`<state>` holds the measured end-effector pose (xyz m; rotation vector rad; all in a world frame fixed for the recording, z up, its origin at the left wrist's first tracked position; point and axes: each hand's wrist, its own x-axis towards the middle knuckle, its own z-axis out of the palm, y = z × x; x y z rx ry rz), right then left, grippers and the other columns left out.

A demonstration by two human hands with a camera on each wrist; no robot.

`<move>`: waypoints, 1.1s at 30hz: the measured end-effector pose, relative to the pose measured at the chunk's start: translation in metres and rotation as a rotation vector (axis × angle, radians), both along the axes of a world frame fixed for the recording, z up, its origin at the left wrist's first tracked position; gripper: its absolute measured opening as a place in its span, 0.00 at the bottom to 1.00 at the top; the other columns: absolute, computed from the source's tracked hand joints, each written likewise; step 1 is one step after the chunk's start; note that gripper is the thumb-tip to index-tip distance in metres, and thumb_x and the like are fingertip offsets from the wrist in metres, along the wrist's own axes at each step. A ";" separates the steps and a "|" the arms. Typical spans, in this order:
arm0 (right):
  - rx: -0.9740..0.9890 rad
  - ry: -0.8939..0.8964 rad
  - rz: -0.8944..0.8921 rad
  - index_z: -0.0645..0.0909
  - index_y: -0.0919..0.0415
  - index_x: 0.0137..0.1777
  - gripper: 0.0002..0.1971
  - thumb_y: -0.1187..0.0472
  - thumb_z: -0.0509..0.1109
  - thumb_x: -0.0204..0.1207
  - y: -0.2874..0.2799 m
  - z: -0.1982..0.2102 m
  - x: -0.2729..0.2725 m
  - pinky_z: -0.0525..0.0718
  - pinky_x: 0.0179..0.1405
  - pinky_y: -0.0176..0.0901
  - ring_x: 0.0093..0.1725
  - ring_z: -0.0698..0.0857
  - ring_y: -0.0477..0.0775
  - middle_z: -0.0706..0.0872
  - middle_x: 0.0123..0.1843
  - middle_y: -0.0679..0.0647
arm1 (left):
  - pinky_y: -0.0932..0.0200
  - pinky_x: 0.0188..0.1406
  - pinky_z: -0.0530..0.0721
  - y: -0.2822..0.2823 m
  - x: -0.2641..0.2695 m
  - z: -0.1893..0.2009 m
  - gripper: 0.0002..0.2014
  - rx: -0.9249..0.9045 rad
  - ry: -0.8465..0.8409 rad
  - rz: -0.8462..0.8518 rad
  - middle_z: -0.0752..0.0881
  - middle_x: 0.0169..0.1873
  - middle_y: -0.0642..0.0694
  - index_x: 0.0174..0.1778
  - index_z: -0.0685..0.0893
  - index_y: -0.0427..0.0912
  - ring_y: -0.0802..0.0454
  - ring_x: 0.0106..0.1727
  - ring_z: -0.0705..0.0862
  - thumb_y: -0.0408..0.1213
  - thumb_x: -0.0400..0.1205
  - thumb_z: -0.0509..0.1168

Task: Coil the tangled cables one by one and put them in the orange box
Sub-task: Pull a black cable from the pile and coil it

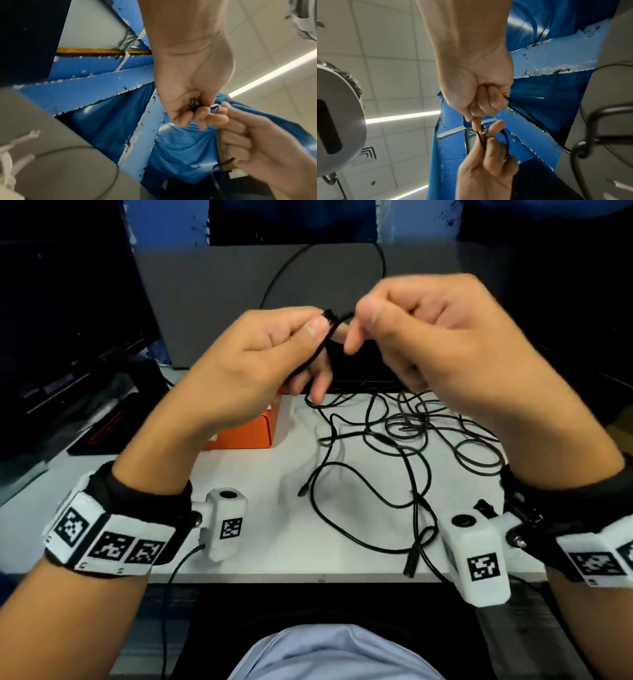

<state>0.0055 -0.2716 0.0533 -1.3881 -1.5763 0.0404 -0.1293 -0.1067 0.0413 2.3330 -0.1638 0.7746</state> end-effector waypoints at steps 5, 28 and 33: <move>0.145 0.023 -0.180 0.80 0.65 0.56 0.10 0.58 0.63 0.91 0.012 -0.007 0.008 0.63 0.25 0.36 0.23 0.65 0.43 0.70 0.27 0.44 | 0.59 0.32 0.69 -0.002 0.000 -0.001 0.18 -0.274 0.061 -0.206 0.73 0.24 0.49 0.58 0.85 0.35 0.50 0.27 0.67 0.37 0.94 0.50; -0.040 0.176 0.073 0.67 0.53 0.41 0.17 0.57 0.53 0.95 0.015 -0.011 -0.004 0.62 0.21 0.35 0.23 0.61 0.43 0.65 0.28 0.45 | 0.64 0.26 0.80 -0.010 0.006 -0.002 0.16 -0.996 0.023 -0.764 0.84 0.28 0.53 0.60 0.81 0.34 0.57 0.31 0.84 0.37 0.89 0.51; -0.126 0.040 -0.059 0.78 0.62 0.53 0.14 0.57 0.54 0.94 0.027 -0.024 -0.005 0.69 0.25 0.28 0.23 0.73 0.40 0.74 0.26 0.41 | 0.62 0.31 0.84 -0.006 0.009 -0.002 0.21 -1.282 -0.128 -0.849 0.92 0.43 0.48 0.75 0.72 0.28 0.51 0.44 0.91 0.39 0.94 0.45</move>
